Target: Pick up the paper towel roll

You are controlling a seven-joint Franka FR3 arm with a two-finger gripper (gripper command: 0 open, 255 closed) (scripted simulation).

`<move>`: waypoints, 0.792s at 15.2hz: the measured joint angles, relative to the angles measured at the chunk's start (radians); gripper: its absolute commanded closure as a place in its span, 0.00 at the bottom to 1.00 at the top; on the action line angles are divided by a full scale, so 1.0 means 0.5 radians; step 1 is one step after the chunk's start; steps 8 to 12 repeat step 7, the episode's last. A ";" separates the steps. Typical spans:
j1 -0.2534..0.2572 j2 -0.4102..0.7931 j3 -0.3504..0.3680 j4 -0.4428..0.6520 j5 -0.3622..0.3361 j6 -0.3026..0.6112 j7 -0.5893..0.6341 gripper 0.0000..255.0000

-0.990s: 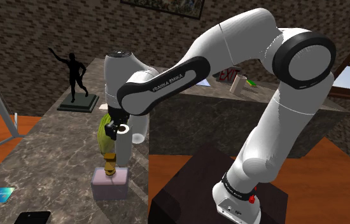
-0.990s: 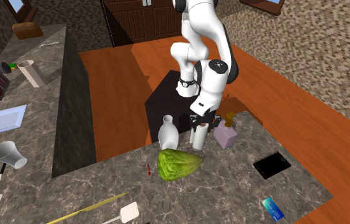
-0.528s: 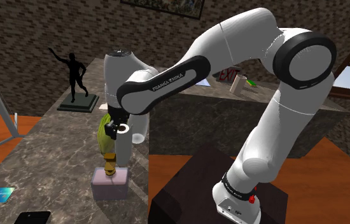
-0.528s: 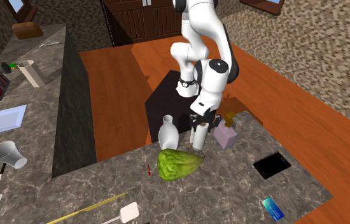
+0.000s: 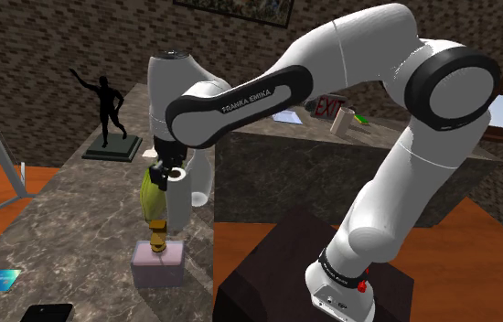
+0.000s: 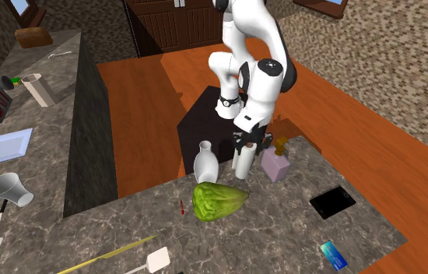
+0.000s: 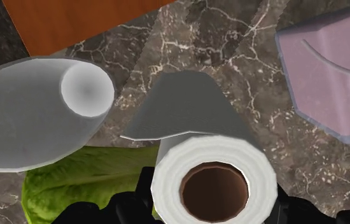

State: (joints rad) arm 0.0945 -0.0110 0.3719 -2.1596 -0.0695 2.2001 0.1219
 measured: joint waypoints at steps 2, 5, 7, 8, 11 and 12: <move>0.001 -0.025 0.000 0.024 0.014 -0.047 -0.010 1.00; 0.000 -0.057 -0.002 0.069 0.030 -0.121 -0.025 1.00; -0.001 -0.072 -0.004 0.100 0.038 -0.166 -0.034 1.00; -0.001 -0.072 -0.004 0.100 0.038 -0.166 -0.034 1.00; -0.001 -0.072 -0.004 0.100 0.038 -0.166 -0.034 1.00; -0.001 -0.072 -0.004 0.100 0.038 -0.166 -0.034 1.00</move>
